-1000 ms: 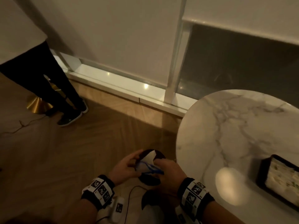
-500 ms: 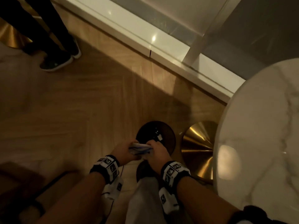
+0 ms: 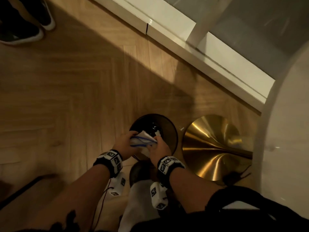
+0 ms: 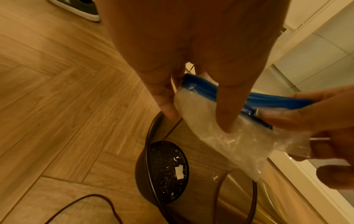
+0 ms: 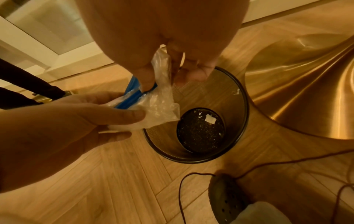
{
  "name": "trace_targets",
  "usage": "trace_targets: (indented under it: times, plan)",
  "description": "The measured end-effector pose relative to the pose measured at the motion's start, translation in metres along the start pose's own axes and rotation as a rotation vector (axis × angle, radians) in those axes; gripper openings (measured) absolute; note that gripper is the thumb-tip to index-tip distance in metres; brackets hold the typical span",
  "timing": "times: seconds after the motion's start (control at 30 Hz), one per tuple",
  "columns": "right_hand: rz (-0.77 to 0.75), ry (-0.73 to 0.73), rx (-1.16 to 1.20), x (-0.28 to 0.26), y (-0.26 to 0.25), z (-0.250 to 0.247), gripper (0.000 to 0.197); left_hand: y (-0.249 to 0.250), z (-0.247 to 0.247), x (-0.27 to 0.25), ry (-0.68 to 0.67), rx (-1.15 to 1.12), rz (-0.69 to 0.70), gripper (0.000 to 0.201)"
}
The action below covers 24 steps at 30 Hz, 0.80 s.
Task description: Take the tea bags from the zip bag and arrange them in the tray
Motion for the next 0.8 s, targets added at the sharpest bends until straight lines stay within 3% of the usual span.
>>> trace_targets:
  times: [0.23,0.43,0.63,0.67,0.73,0.77,0.8]
  plan:
    - [0.166,0.066,0.154,0.019,0.031,0.022,0.029,-0.024,0.028,0.013,0.12,-0.095,-0.082,0.059]
    - [0.164,0.115,0.152,0.039,0.054,0.028,0.016,-0.057,0.027,0.016,0.367,0.04,-0.166,0.033]
    - [0.248,0.147,0.199,0.068,0.074,0.04,0.01,-0.078,0.038,0.037,0.321,0.039,-0.161,0.022]
    - [0.298,0.089,0.279,0.072,0.076,0.049,0.024,-0.08,0.037,0.039,0.321,0.029,-0.162,0.022]
    - [0.407,-0.039,0.417,0.082,0.083,0.076,0.087,-0.08,0.036,0.038,0.295,0.019,-0.177,0.025]
    - [0.429,-0.075,0.447,0.086,0.085,0.086,0.106,-0.077,0.035,0.036,0.273,0.016,-0.184,0.028]
    - [0.437,-0.084,0.456,0.089,0.088,0.094,0.113,-0.074,0.033,0.034,0.261,0.021,-0.179,0.03]
Point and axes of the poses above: each hand's wrist, its own x-axis towards the middle knuckle, its own z-axis out of the palm, y = z × x, the point moved 7 cm from there along x, towards the middle knuckle, and after that the axes turned 2 degrees about z, right-handed, at the moved point
